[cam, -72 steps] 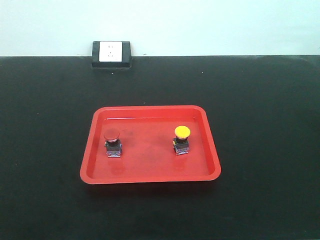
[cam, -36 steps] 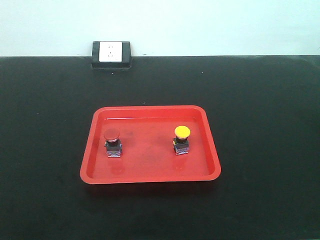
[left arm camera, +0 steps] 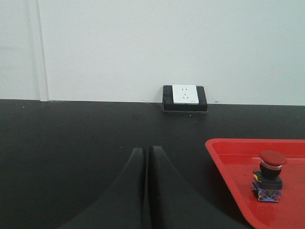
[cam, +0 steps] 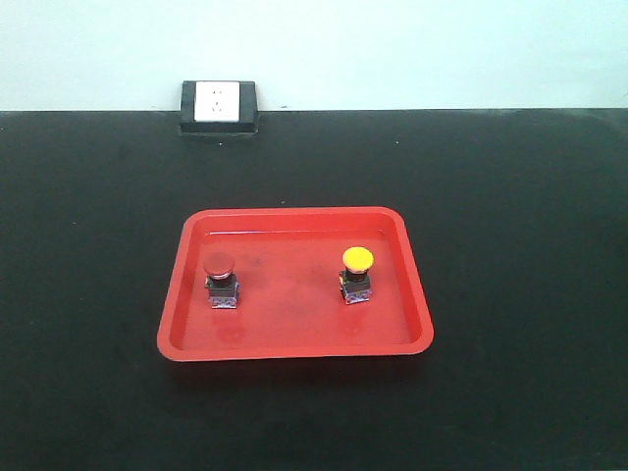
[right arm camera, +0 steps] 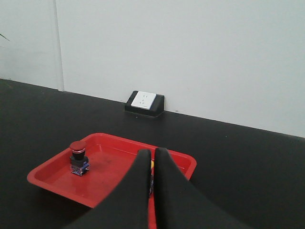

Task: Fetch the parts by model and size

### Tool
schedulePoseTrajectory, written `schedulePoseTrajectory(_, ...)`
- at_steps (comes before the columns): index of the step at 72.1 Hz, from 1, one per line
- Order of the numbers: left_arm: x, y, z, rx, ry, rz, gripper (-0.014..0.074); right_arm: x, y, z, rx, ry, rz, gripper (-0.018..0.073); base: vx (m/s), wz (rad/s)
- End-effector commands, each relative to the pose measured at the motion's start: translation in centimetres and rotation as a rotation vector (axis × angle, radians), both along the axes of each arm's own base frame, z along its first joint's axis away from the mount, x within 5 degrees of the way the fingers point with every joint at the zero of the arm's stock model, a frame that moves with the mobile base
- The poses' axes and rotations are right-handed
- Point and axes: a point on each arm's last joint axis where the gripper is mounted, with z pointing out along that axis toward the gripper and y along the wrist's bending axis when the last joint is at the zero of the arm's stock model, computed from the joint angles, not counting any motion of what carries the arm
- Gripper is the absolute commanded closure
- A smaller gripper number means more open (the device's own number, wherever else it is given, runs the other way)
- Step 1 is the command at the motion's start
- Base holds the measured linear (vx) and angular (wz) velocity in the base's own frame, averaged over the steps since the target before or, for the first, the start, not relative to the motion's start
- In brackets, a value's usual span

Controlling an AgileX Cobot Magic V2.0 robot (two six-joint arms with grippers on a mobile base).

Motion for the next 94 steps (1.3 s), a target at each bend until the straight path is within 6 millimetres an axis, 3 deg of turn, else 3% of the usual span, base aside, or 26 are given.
schedulePoseTrajectory(1, -0.1, 0.0, 0.7, -0.013, -0.089, -0.005, 0.0603, 0.0, -0.1, 1.3, 0.034, -0.071, -0.008, 0.0569, 0.0, 0.0)
schedulePoseTrajectory(48, -0.1, 0.0, 0.7, -0.013, -0.089, -0.005, 0.0603, 0.0, -0.1, 1.3, 0.033, -0.072, -0.009, 0.0569, 0.0, 0.0)
schedulePoseTrajectory(57, -0.1, 0.0, 0.7, -0.013, -0.089, -0.005, 0.0603, 0.2, -0.4, 1.2, -0.053, -0.115, -0.095, 0.0569, 0.0, 0.0)
schedulePoseTrajectory(79, -0.1, 0.0, 0.7, -0.013, -0.089, -0.005, 0.0603, 2.9, -0.9, -4.0, -0.087, -0.131, -0.38, 0.0569, 0.0, 0.0)
schedulePoseTrajectory(94, -0.1, 0.0, 0.7, -0.013, -0.089, -0.005, 0.0603, 3.7, -1.1, -7.7, -0.055, -0.109, -0.434, 0.0569, 0.0, 0.0)
